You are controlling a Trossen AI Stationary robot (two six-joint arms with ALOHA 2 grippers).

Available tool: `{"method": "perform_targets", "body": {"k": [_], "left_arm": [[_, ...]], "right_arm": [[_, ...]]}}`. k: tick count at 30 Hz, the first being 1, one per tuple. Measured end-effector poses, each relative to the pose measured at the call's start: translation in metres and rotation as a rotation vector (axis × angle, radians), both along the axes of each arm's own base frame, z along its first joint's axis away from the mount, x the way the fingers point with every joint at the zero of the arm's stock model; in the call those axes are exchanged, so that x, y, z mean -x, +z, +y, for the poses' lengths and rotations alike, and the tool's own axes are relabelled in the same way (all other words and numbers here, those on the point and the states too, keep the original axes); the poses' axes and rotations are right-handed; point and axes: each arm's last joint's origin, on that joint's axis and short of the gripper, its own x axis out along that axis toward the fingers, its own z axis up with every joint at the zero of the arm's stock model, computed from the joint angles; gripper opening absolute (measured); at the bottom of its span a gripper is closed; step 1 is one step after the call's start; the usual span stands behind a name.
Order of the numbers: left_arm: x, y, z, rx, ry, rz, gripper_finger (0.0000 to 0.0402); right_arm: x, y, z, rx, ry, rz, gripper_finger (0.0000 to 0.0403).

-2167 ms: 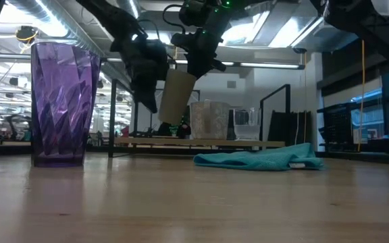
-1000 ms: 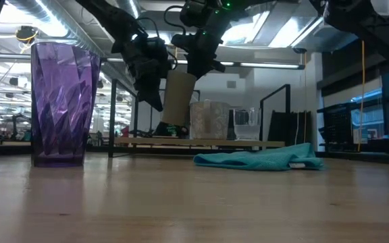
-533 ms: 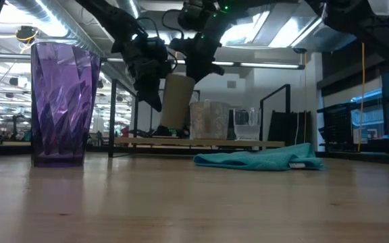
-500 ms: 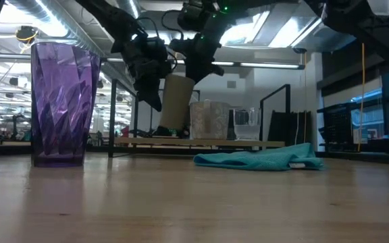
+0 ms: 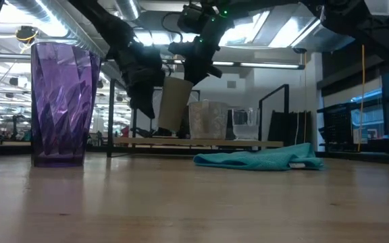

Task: Stack small to large cups/mugs on shelf
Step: Put the gray cup on the shelf

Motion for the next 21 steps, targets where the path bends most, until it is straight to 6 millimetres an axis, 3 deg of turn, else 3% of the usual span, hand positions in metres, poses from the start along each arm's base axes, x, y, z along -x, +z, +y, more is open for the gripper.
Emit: {"method": "perform_targets", "body": {"k": [7, 21], "left_arm": [[0.004, -0.017, -0.004, 0.022, 0.009, 0.018, 0.0], [-0.003, -0.001, 0.003, -0.026, 0.025, -0.036, 0.0]], "right_arm": [[-0.002, -0.002, -0.004, 0.005, -0.004, -0.017, 0.0022], [-0.005, -0.012, -0.007, -0.007, -0.007, 0.004, 0.0022]]}}
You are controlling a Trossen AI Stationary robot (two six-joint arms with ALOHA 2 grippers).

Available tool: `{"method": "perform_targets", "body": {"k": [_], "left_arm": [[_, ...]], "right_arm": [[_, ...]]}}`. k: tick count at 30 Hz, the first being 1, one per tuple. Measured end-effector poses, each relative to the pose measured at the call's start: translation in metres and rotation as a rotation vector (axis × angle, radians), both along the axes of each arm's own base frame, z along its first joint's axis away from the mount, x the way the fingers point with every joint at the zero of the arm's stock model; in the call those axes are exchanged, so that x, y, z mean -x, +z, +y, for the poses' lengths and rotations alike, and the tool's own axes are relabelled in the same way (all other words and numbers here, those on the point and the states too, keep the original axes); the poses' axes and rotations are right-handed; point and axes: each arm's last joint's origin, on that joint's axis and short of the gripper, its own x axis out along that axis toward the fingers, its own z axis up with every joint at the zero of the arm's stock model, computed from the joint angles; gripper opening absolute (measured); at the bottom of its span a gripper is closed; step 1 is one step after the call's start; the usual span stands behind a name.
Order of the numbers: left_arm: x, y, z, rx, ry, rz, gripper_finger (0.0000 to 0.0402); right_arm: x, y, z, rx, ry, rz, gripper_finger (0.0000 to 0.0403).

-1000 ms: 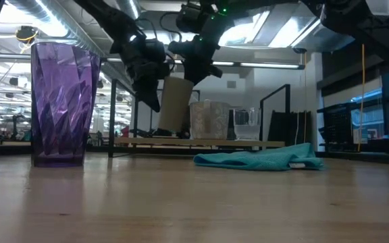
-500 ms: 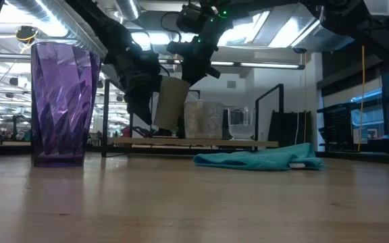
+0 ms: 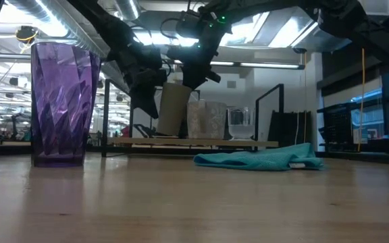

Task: Stack small to large cups/mugs on shelf
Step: Put the gray cup on the shelf

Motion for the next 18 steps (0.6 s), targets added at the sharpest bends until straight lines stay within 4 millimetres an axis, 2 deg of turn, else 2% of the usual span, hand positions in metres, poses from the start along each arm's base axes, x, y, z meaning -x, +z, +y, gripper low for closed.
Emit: {"method": "perform_targets", "body": {"k": [18], "left_arm": [[-0.0003, 0.0003, -0.0002, 0.002, -0.002, -0.003, 0.0]], "right_arm": [[-0.0005, 0.0007, -0.0017, -0.035, 0.02, -0.031, 0.0022]]}}
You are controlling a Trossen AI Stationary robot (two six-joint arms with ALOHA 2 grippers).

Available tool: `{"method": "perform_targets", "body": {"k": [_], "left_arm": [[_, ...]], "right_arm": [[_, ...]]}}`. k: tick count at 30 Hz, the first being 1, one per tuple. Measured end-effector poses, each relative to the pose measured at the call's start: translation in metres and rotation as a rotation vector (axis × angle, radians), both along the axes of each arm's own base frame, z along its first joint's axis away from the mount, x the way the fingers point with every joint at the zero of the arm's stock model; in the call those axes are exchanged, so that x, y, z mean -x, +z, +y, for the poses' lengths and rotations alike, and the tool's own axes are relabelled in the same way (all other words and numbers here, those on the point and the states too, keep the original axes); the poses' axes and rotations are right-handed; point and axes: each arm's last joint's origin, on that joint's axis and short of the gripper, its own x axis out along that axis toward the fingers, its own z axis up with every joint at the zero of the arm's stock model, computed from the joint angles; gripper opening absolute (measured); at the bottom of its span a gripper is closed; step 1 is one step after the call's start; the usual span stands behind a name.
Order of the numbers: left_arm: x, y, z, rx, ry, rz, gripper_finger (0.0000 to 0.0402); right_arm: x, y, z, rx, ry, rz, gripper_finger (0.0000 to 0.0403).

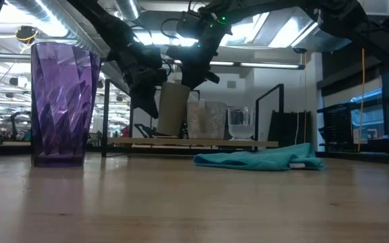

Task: Stack small to large cups/mugs on shelf
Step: Put the gray cup on the shelf, then put the violet cup on the shelf

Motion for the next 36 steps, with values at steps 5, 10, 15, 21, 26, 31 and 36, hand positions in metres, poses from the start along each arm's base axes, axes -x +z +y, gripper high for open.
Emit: {"method": "perform_targets", "body": {"k": [5, 10, 15, 21, 26, 31, 36], "left_arm": [[0.0, 0.0, 0.0, -0.003, 0.001, -0.005, 0.0], [-0.001, 0.001, 0.0, 0.0, 0.005, -0.005, 0.0], [0.0, 0.001, 0.0, 0.002, 0.006, -0.003, 0.0], [0.001, 0.0, 0.001, -0.013, 0.019, 0.021, 0.0], [0.004, -0.001, 0.0, 0.007, 0.021, 0.047, 0.0], [0.007, 0.01, -0.003, 0.003, 0.013, 0.051, 0.0], [0.009, 0.046, -0.003, -0.068, 0.015, 0.04, 0.0]], "right_arm": [[-0.001, 0.001, 0.001, -0.006, 0.007, -0.017, 0.0044], [-0.001, 0.001, 0.001, -0.006, 0.006, -0.018, 0.0094], [-0.001, 0.001, 0.0, -0.002, 0.004, -0.015, 0.0129], [-0.002, 0.003, 0.0, 0.014, 0.0, -0.028, 0.0134], [-0.001, 0.012, -0.004, 0.055, -0.017, -0.058, 0.0132], [0.002, 0.017, -0.006, 0.091, -0.016, -0.051, 0.0131], [0.003, 0.018, -0.008, 0.1, -0.018, -0.059, 0.0131]]}}
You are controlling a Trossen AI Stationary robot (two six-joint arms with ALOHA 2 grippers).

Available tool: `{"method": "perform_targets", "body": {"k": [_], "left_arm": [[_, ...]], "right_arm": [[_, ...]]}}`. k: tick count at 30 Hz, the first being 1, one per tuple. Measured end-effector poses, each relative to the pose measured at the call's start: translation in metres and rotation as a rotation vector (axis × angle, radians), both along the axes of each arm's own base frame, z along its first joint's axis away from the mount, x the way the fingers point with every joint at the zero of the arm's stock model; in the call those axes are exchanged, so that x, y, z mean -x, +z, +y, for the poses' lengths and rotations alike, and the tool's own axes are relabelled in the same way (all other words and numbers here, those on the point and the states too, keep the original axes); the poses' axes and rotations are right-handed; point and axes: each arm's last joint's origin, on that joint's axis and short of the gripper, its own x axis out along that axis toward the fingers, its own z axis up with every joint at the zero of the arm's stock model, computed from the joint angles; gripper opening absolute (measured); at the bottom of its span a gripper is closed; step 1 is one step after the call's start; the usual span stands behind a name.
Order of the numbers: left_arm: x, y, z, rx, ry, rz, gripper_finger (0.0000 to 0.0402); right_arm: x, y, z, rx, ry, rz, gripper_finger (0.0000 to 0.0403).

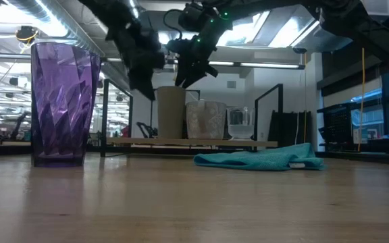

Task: Stack small to large cups/mugs on shelf
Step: Put the violet cup on the shelf

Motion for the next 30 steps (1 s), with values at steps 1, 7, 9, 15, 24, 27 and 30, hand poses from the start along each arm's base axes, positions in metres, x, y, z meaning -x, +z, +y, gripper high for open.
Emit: {"method": "perform_targets", "body": {"k": [1, 7, 9, 15, 24, 27, 30], "left_arm": [[0.001, 0.008, 0.0, -0.015, 0.007, 0.014, 0.0], [0.008, 0.051, -0.008, -0.042, -0.018, 0.065, 0.0], [0.011, 0.061, -0.015, -0.004, -0.03, 0.106, 0.0], [0.027, 0.092, -0.046, -0.005, -0.042, 0.108, 0.0], [0.061, 0.114, -0.087, 0.062, 0.101, 0.231, 0.0], [0.063, 0.114, -0.098, 0.096, 0.089, 0.271, 0.0002], [0.059, 0.11, -0.108, 0.128, 0.061, 0.262, 0.0015]], "right_arm": [[0.0, 0.0, 0.0, 0.001, 0.0, -0.001, 0.0131], [0.001, 0.0, -0.004, 0.014, 0.004, 0.003, 0.0131], [0.002, 0.0, -0.006, 0.016, 0.002, 0.004, 0.0131], [0.005, 0.0, -0.011, 0.018, -0.007, 0.005, 0.0131], [0.006, 0.001, -0.015, 0.041, 0.017, 0.009, 0.0131], [0.006, 0.001, -0.015, 0.041, 0.032, 0.004, 0.0135], [0.004, 0.001, -0.014, 0.031, 0.048, -0.014, 0.015]]}}
